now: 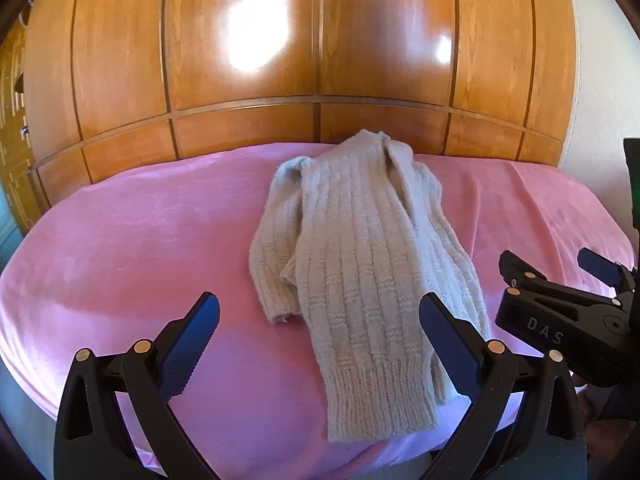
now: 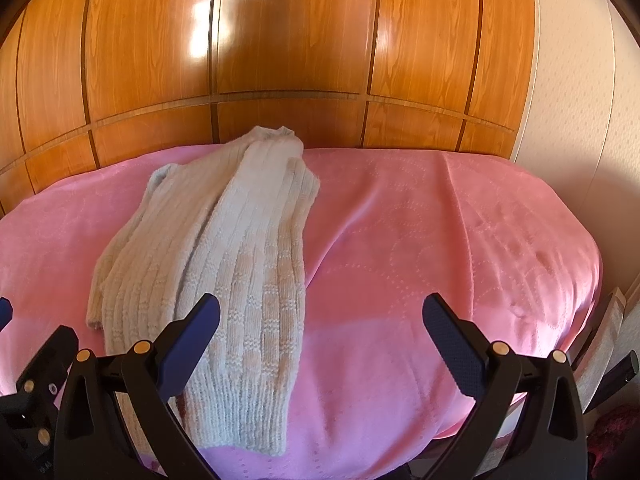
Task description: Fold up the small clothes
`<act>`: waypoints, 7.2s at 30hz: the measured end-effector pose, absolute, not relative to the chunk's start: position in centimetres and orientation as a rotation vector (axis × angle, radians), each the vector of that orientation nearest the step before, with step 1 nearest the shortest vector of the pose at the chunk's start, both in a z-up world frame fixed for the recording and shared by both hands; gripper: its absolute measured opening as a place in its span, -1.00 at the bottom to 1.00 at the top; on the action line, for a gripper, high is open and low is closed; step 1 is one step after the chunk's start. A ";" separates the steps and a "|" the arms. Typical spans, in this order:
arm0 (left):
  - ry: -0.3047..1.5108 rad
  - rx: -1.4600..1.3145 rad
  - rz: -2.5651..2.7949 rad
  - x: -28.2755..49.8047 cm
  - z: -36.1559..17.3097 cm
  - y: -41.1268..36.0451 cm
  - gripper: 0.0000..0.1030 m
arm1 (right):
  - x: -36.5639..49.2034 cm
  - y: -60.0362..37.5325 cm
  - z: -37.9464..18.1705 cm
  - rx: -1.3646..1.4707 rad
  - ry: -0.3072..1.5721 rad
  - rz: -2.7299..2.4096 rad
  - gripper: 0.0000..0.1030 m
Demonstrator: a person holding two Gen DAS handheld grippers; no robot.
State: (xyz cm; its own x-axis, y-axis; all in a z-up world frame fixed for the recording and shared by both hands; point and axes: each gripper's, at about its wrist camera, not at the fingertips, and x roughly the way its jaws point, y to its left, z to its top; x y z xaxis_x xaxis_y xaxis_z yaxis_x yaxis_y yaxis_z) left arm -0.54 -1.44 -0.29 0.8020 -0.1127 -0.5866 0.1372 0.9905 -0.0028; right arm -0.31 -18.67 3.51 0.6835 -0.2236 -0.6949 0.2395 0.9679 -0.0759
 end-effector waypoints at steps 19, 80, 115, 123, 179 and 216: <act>0.752 0.126 -0.261 1.0 -3.7 -3.9 0.92 | 0.5 -19.4 2.0 0.012 0.763 -0.263 0.96; 0.933 -0.357 -0.173 19.9 -5.7 16.6 0.14 | 18.2 -43.5 3.5 0.238 0.907 -0.290 0.15; 0.882 -0.473 -0.512 4.4 4.1 14.7 -0.84 | 0.1 -33.5 7.8 0.233 0.899 0.168 -0.90; 1.048 -0.498 -0.339 2.0 -5.3 15.2 -0.10 | -1.8 -36.0 -2.9 0.339 1.117 0.070 -0.68; 1.070 -0.324 -0.358 2.0 -4.6 12.2 -0.79 | 4.7 -32.1 -4.2 0.041 1.151 0.052 -0.42; 0.916 -0.196 0.423 25.3 -1.8 32.7 -0.90 | 15.3 -18.4 -6.4 0.002 0.908 0.195 0.97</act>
State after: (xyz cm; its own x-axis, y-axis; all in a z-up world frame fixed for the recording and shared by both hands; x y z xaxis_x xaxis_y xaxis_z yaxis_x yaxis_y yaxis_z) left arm 25.29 32.66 -1.82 0.5347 0.2702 -0.8007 -0.4342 0.9007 0.0140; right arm 15.26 -18.35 -6.36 0.5991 0.1688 -0.7827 -0.1672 0.9824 0.0839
